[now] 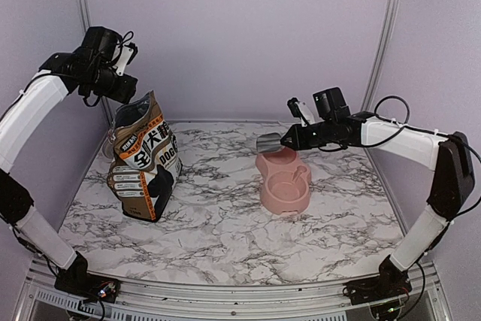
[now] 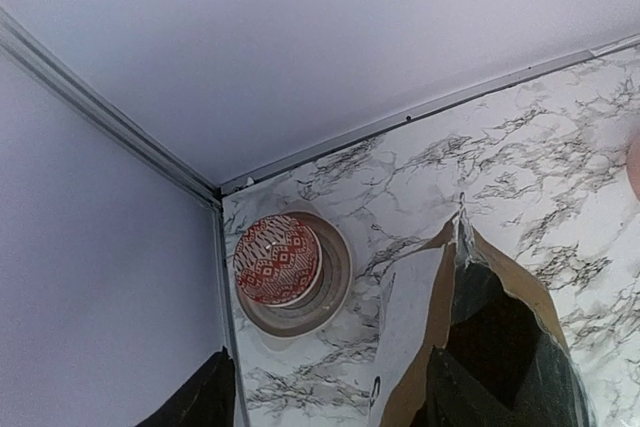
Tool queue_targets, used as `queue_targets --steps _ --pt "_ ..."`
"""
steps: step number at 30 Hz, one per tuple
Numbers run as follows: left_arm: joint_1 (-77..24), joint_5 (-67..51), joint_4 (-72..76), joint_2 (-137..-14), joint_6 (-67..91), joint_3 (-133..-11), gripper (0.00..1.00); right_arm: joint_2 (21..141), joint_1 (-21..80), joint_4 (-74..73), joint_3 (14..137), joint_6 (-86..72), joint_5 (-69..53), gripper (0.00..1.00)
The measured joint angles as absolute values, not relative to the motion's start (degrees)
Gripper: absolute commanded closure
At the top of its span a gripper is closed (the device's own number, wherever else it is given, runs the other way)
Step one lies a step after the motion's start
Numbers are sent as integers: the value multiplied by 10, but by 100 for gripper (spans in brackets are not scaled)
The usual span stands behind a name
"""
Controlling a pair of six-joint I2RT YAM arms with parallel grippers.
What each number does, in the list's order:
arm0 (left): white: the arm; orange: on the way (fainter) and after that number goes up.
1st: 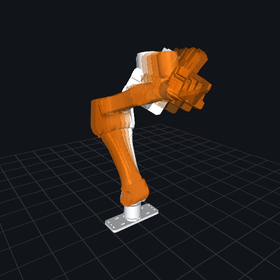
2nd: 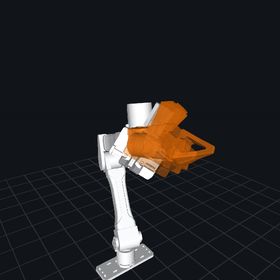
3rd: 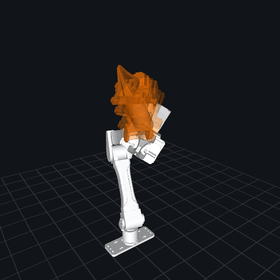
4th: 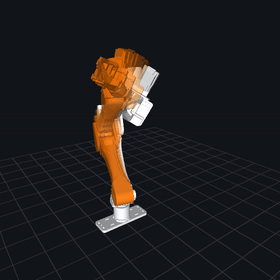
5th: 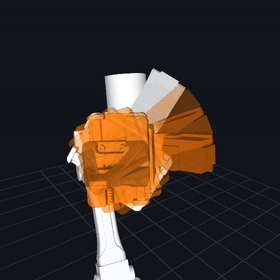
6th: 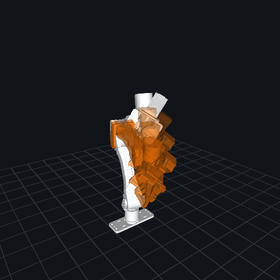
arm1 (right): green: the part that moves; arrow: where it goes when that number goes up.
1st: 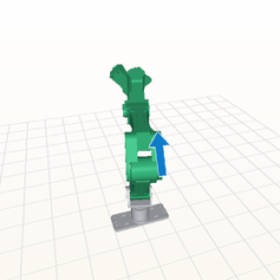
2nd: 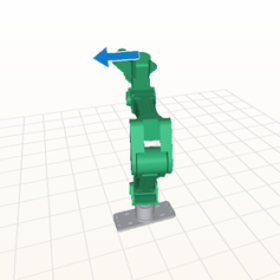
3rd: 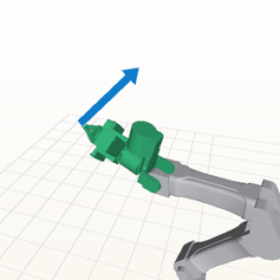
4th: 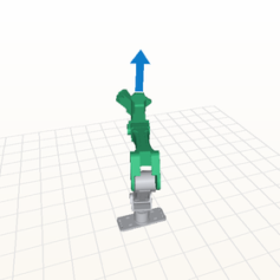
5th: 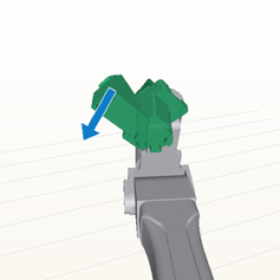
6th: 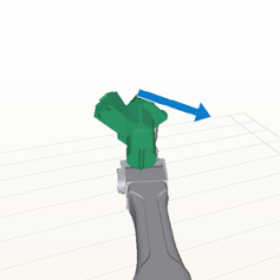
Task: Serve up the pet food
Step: Adjust the pet food bag at the center of the board.
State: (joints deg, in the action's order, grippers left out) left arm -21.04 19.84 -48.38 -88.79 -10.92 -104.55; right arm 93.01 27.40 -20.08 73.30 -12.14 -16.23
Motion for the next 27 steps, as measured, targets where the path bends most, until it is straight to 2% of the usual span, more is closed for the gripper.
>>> queue_targets --steps 4,7,16,18,20,23,25,27 --pt "-210 154 -506 -853 -79 -1037 24 937 274 -198 743 -121 -170 100" --pt "-210 129 -514 -829 -75 -1022 23 943 274 -197 744 -122 -178 100" --pt "-201 115 -531 -847 -79 -985 37 947 274 -197 744 -122 -190 100" --pt "-199 114 -531 -860 -79 -985 43 947 274 -197 744 -122 -190 100" --pt "-198 113 -530 -873 -81 -985 53 947 274 -197 743 -122 -190 100" --pt "-196 112 -528 -889 -79 -989 85 947 274 -197 742 -122 -190 100" --pt "-194 115 -525 -900 -76 -996 100 946 274 -197 740 -122 -190 100" --pt "-193 121 -523 -912 -79 -1008 100 946 274 -197 738 -122 -190 100"
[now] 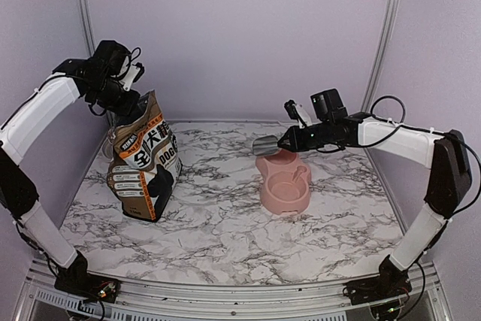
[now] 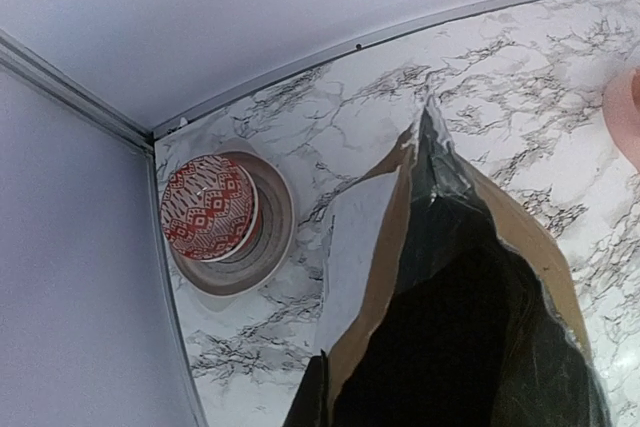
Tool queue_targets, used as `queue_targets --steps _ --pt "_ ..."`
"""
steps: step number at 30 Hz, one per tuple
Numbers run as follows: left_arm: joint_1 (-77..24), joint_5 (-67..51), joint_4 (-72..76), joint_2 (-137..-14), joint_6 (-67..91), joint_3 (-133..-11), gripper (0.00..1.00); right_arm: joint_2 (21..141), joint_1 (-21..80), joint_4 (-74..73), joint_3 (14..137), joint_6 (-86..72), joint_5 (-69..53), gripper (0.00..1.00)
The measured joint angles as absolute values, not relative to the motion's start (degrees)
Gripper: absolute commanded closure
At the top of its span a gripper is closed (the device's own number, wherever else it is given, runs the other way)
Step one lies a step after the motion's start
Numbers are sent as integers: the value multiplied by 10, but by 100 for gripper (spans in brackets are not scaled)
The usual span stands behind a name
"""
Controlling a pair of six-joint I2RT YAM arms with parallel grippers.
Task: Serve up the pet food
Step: Adjust the pet food bag at the center of the board.
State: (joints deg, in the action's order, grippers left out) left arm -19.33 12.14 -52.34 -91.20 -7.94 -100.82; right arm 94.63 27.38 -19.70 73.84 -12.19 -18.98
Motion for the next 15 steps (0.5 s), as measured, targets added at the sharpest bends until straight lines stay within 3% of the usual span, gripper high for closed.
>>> queue_targets --steps 5,7,10,15 --pt "-193 131 -537 -934 -35 -1037 100 946 274 -197 736 -122 -190 100" --pt "-192 130 -544 -941 -1 -1047 91 946 274 -197 736 -122 -190 100" --pt "-191 121 -547 -943 40 -1051 70 946 274 -197 736 -122 -190 100" --pt "-191 116 -538 -939 64 -1049 63 946 274 -197 735 -122 -190 100"
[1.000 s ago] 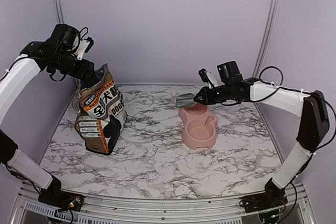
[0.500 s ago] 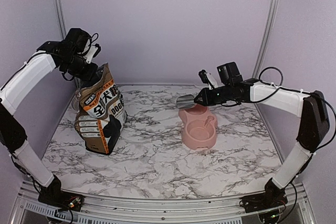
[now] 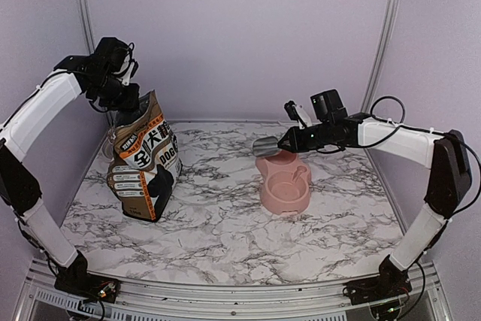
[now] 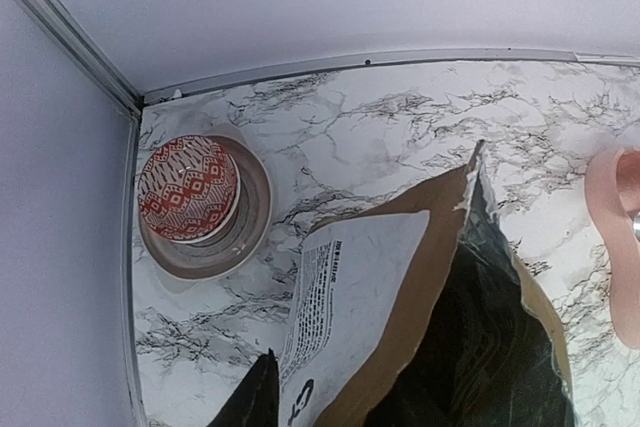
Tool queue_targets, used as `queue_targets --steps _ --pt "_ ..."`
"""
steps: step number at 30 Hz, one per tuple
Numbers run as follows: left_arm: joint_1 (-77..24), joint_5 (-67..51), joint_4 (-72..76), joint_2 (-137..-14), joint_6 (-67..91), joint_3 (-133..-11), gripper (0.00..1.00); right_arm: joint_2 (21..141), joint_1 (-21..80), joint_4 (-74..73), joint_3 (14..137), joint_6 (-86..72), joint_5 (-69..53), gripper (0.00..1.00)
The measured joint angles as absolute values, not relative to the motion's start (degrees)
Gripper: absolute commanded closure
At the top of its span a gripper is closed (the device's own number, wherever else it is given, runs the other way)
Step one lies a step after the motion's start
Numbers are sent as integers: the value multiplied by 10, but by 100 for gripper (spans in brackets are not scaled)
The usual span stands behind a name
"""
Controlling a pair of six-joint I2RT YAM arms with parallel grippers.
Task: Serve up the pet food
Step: Adjust the pet food bag at the center of the board.
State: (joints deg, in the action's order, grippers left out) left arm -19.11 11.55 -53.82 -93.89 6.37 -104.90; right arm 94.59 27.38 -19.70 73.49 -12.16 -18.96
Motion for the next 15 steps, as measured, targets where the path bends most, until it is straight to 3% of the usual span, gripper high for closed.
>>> queue_targets --steps 8,10,15 --pt "-191 136 -543 -907 65 -1013 64 935 274 -197 732 -122 -190 100" --pt "-190 138 -545 -904 65 -1007 68 932 274 -197 732 -122 -190 100" --pt "-190 135 -545 -900 77 -986 90 929 274 -196 732 -122 -190 100"
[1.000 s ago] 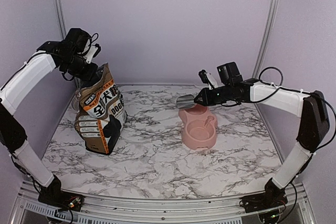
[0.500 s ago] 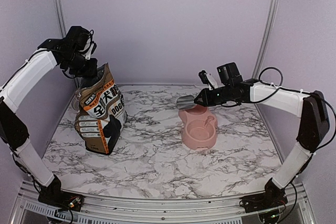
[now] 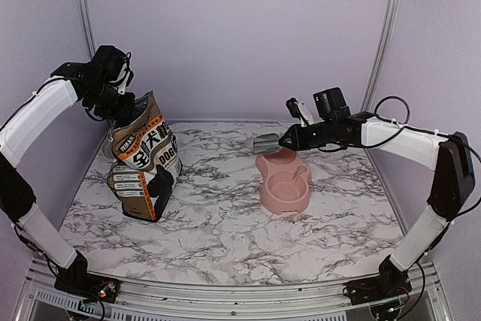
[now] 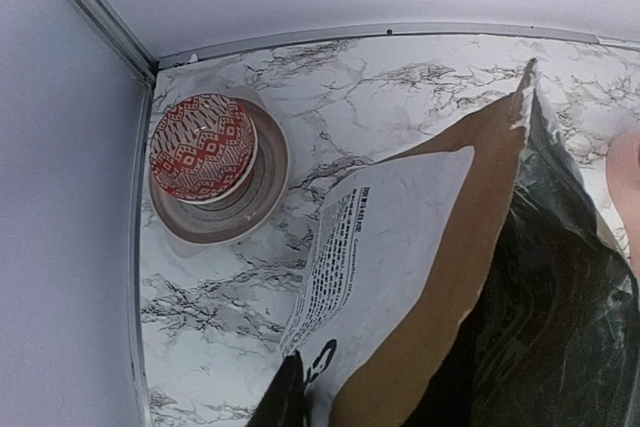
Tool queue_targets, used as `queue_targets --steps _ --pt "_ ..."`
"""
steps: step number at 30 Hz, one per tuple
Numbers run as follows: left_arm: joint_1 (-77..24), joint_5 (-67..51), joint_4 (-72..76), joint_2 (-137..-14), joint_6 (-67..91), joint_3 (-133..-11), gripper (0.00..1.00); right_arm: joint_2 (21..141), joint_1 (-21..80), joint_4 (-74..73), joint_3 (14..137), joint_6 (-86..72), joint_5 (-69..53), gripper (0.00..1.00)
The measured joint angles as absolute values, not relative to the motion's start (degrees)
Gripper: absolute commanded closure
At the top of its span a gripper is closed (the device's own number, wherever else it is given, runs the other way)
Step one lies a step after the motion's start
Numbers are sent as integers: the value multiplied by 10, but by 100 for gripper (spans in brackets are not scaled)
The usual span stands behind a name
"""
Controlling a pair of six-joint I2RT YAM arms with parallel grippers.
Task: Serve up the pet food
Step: Adjust the pet food bag at the center of the board.
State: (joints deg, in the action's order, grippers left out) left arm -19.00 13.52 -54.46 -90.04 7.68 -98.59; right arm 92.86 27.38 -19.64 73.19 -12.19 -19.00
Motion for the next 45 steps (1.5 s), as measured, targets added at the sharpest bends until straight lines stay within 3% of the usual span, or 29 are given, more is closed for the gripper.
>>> queue_targets --steps 2,3,16,34,45 --pt "-189 131 -543 -900 81 -981 100 929 274 -196 732 -122 -190 100" --pt "-188 129 -543 -900 86 -981 100 929 274 -196 732 -122 -190 100" --pt "-181 141 -562 -896 100 -996 100 916 274 -196 732 -122 -196 100" --pt "-179 306 -761 -947 46 -1203 100 905 274 -180 725 -123 -209 100" --pt "-249 397 -778 -948 83 -1124 100 886 274 -180 708 -122 -209 100"
